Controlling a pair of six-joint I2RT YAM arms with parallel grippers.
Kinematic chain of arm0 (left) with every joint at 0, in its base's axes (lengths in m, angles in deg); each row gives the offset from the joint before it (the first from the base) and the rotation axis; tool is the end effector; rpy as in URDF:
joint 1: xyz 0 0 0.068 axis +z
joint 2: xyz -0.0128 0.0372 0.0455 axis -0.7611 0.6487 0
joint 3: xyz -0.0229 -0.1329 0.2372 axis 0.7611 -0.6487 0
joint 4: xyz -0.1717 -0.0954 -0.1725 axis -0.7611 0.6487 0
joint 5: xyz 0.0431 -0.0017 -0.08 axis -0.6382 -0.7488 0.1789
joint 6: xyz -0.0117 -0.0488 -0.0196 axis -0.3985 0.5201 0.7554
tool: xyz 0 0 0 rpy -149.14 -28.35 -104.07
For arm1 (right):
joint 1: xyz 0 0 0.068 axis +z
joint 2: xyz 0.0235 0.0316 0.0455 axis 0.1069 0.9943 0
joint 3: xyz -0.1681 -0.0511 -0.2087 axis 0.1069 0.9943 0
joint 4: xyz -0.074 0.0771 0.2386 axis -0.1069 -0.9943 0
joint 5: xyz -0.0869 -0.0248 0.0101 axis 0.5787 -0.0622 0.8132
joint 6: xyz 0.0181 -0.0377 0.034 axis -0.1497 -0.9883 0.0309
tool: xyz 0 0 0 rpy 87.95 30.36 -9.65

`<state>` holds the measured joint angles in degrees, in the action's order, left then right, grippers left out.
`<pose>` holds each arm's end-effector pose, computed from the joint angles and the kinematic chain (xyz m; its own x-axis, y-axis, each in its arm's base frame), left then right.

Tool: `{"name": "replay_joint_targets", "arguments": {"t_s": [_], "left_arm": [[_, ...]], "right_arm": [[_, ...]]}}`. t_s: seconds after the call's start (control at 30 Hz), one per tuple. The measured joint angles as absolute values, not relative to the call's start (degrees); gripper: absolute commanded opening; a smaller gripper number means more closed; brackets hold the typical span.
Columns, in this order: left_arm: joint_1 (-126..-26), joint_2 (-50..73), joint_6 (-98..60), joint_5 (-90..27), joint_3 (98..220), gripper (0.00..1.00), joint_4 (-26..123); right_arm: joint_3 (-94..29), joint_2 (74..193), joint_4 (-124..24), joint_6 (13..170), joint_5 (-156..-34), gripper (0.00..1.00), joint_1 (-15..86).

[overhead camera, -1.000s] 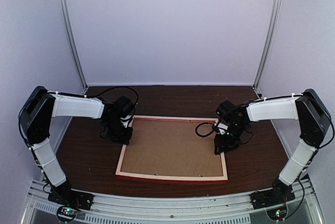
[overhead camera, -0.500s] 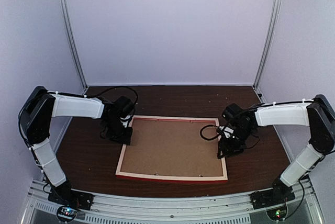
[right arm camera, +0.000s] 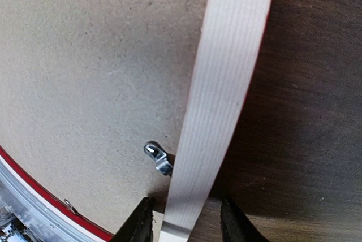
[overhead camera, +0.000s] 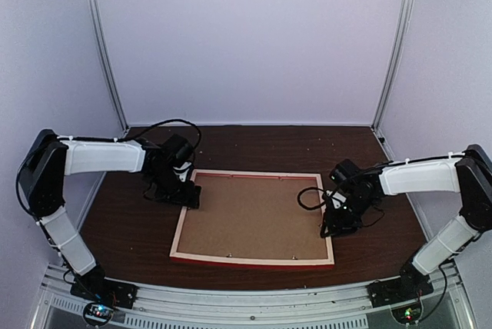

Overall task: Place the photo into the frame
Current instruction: Press the fastener onto the backboard, then pick up the photo frame from the center of the board.

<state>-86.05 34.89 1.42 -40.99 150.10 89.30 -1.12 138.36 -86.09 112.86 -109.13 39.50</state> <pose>0.2613 -0.1924 0.1760 -0.9695 0.0577 -0.2383 0.0898 0.9879 -0.1262 0.1971 0.1458 0.1523 -0.9913 -0.1315 0.0045 -0.1177 0.9012 0.4172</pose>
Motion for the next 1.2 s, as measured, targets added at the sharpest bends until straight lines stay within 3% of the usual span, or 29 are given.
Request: {"name": "replay_joint_targets", "arguments": {"t_s": [0.27,0.57,1.2], "left_arm": [[-88.5,24.4,-0.3,-36.9,148.8,0.95,83.6],[-103.3,23.7,-10.9,-35.0,148.8,0.95,74.9],[-122.6,35.3,-37.2,-48.1,149.2,0.98,61.9]], "right_arm": [[-2.0,139.0,-85.6,116.0,-108.3,0.16,39.8],[-9.1,144.3,-88.7,116.5,-102.9,0.0,38.8],[-22.0,146.0,-97.8,113.0,-108.0,0.0,35.5]]}}
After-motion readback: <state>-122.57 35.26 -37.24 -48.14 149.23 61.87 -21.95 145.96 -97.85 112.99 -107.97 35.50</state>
